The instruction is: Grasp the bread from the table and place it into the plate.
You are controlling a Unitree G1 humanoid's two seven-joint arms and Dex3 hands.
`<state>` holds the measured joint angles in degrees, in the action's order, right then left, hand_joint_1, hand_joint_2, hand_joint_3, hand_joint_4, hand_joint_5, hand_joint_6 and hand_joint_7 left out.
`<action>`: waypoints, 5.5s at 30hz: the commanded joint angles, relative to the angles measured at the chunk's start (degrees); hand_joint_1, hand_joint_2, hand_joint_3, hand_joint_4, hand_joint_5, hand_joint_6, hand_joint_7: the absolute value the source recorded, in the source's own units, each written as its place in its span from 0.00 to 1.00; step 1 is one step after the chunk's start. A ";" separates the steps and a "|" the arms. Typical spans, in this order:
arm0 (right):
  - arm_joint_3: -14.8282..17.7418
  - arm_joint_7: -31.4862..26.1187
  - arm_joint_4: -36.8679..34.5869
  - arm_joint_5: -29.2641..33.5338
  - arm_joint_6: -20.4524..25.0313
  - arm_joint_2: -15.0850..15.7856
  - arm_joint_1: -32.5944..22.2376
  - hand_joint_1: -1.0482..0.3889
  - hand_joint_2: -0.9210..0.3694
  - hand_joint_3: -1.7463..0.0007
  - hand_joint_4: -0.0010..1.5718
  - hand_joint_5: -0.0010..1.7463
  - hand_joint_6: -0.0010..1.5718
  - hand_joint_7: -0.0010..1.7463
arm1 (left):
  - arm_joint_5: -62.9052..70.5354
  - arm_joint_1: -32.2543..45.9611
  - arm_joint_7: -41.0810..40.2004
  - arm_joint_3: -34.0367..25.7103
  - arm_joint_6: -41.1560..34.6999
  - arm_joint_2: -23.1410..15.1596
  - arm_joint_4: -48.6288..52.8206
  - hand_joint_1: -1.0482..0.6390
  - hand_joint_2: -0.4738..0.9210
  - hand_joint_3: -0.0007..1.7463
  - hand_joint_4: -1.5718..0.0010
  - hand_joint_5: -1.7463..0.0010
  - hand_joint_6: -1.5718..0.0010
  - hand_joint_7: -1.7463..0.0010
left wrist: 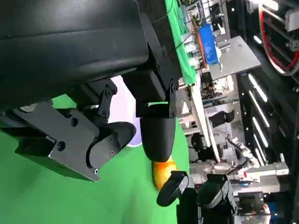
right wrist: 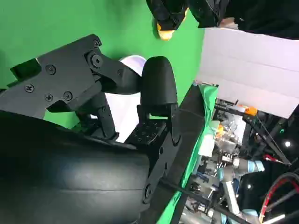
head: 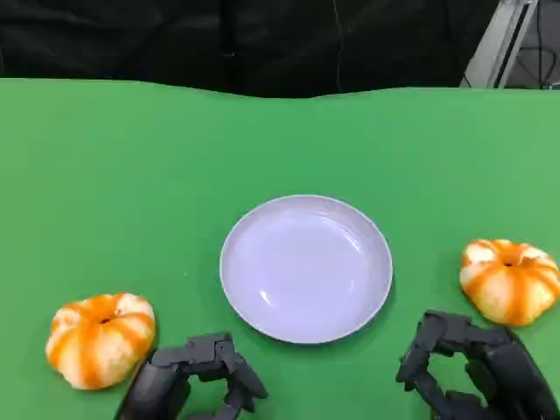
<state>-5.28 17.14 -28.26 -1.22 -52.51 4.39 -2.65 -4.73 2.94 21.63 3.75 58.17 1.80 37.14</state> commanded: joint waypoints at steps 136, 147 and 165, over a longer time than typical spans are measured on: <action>0.86 1.26 -0.39 -1.91 -0.81 1.03 -0.60 0.58 0.24 0.48 0.52 0.91 0.52 0.75 | 40.37 3.84 -31.17 -5.32 -28.19 -26.93 -20.97 0.07 1.00 0.18 0.61 1.00 0.67 1.00; 0.83 1.45 0.29 -1.99 -0.15 1.26 -0.82 0.58 0.25 0.46 0.52 0.90 0.51 0.75 | 41.76 -2.60 -33.59 -0.56 -30.19 -29.02 -10.68 0.08 1.00 0.17 0.62 1.00 0.66 1.00; 0.84 1.39 0.48 -1.88 -0.31 1.27 -1.04 0.58 0.24 0.48 0.52 0.90 0.52 0.74 | 39.43 -11.41 -30.14 7.07 -31.67 -31.65 3.13 0.27 0.97 0.04 0.67 1.00 0.66 1.00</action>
<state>-4.99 18.56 -28.18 -2.45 -52.71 4.80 -3.23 35.55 -8.86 -11.51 9.83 27.35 -28.21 39.36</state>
